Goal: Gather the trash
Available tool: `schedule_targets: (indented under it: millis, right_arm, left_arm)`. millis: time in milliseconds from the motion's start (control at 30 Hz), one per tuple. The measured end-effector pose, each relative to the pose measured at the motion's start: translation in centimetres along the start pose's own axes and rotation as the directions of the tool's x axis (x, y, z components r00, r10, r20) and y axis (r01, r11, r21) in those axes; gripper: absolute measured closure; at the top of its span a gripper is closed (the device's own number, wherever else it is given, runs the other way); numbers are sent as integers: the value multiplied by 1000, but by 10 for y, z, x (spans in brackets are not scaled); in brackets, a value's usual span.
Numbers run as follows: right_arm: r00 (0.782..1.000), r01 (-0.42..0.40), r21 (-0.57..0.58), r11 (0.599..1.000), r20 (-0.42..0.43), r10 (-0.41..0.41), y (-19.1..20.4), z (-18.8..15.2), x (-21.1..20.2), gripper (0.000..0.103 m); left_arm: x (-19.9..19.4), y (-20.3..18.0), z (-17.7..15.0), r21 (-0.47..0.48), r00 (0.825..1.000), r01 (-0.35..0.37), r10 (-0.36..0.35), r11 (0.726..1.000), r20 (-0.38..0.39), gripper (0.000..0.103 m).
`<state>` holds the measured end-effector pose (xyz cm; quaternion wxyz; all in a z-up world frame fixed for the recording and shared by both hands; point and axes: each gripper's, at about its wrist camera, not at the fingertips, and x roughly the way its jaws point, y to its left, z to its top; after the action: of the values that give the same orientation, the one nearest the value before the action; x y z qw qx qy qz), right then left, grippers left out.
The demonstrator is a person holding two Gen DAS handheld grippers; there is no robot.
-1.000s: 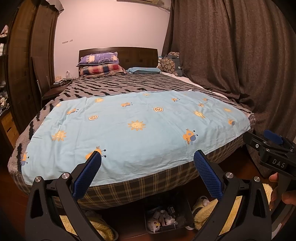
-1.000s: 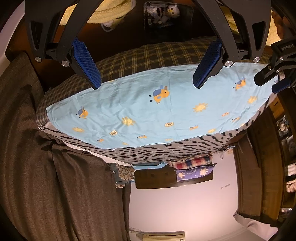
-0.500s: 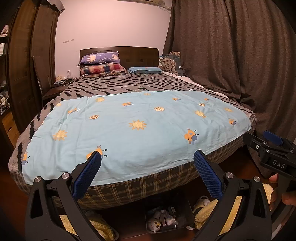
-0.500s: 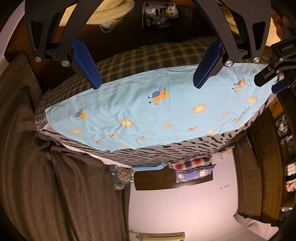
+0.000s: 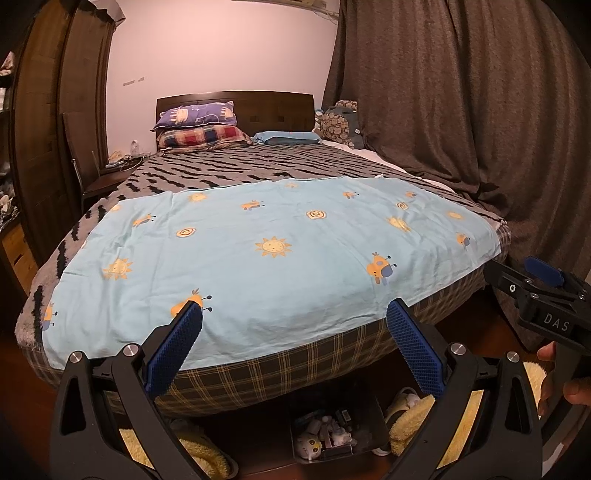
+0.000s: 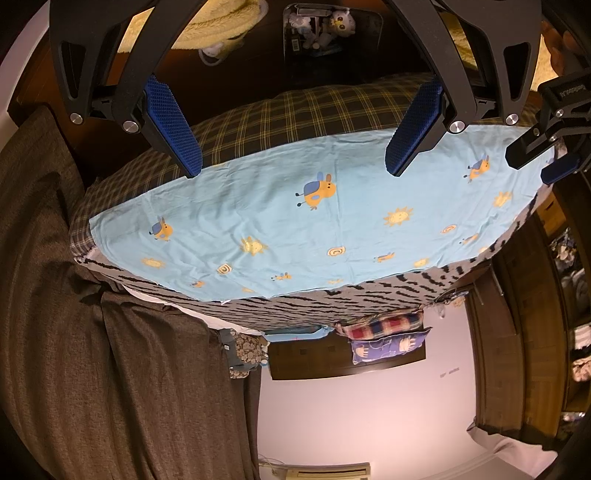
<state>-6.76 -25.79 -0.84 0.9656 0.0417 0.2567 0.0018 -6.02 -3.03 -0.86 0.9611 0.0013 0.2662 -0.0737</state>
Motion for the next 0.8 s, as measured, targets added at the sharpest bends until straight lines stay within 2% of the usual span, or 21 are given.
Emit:
schedule_targets:
  millis: [367, 600, 700, 800]
  right_arm:
    - [1000, 4, 2, 1000, -2, -4, -1, -2, 1, 3]
    - [1000, 4, 0, 1000, 0, -4, -1, -2, 1, 3]
    - [1000, 4, 2, 1000, -2, -4, 0, -3, 2, 3]
    - [1000, 3, 3, 1000, -6, -3, 0, -2, 4, 3]
  left_arm:
    - [2, 1, 0, -13, 1000, -8, 8, 1000, -6, 8]
    - [6, 1, 1, -13, 999, -42, 42, 999, -29, 8]
    - [6, 2, 1, -32, 1000, -8, 7, 999, -25, 8]
    - [5, 0, 2, -18, 1000, -20, 19, 1000, -9, 8]
